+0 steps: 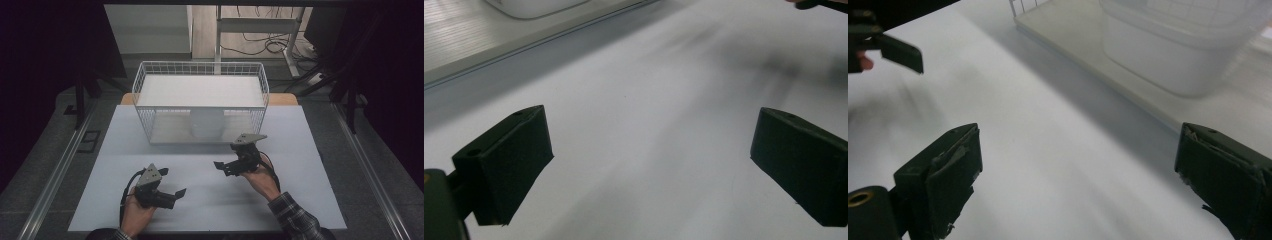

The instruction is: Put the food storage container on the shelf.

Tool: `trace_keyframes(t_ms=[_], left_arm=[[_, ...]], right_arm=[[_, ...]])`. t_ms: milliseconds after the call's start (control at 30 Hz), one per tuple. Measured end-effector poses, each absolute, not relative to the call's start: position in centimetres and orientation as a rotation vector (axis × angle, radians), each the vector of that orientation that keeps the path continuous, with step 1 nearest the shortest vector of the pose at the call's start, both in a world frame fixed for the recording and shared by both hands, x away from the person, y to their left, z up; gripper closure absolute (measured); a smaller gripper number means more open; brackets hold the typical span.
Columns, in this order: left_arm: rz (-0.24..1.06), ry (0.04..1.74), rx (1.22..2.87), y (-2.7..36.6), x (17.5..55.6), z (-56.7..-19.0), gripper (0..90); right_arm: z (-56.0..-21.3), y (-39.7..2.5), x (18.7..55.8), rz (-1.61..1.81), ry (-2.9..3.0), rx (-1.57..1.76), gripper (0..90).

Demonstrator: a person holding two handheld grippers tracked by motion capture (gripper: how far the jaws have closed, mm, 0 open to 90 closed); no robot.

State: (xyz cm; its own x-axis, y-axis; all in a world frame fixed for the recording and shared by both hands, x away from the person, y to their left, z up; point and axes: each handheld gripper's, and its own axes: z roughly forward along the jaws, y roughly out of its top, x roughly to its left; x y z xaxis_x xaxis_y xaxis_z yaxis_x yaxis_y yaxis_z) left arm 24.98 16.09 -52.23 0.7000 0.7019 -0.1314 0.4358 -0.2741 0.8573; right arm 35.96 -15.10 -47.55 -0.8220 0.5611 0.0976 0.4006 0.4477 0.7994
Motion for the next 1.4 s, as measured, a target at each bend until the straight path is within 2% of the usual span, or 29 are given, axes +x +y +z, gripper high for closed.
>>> trace_keyframes(t_ms=[467, 967, 1400], left_arm=[[0.392, 0.898, 1.900, 17.4, 24.2, -51.7, 2.9], [0.427, 0.964, 1.916, 19.5, 23.2, -52.1, 2.5], [0.355, 1.032, 1.921, 20.5, 23.1, -52.7, 2.2]], right_arm=[[-48.0, -21.2, 32.3, 1.328, 2.393, 0.935, 3.7], [-48.8, -25.4, 28.7, 1.298, 2.328, 1.027, 1.4], [-50.4, -27.3, 26.8, 1.122, 2.367, 1.102, 0.0]])
